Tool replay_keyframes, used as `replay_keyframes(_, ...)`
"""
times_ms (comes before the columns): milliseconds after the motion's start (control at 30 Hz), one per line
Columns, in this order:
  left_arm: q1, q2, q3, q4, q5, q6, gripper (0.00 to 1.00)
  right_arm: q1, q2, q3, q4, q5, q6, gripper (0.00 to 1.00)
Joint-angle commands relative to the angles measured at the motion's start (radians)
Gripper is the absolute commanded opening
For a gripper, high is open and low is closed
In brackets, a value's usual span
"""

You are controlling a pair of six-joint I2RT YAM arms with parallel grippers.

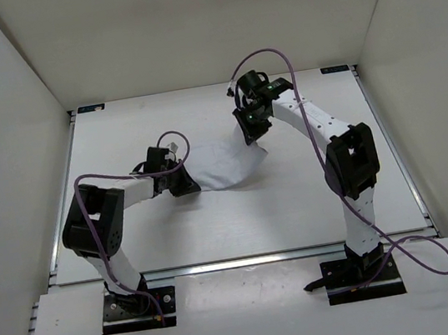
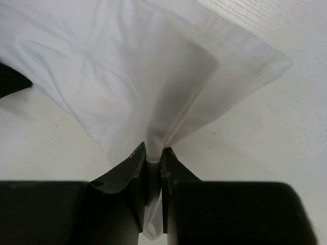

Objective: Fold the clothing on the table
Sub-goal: Fold the skirt

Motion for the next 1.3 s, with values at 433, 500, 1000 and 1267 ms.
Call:
replay_keyframes(433,-0.24,0.2,0.212,-0.115,0.08,-0.001,0.0,-0.031,-0.055,0.038,0.017,0.004,-0.007,0.0)
replay_keyframes(500,-0.251,0.195,0.228,-0.106,0.114,-0.02,0.0,-0.042,-0.052,0.018,0.022,0.003,-0.007,0.0)
replay_keyframes(1000,-0.009,-0.314,-0.106,-0.014,0.129,-0.132,0.0,-0.025,0.036,0.093,0.011,-0.026,-0.018,0.0)
replay_keyframes(1267,-0.057,-0.142,-0.054,-0.005,0.063,-0.077,0.0,0.016,0.055,0.13,0.03,-0.1,-0.008,0.0)
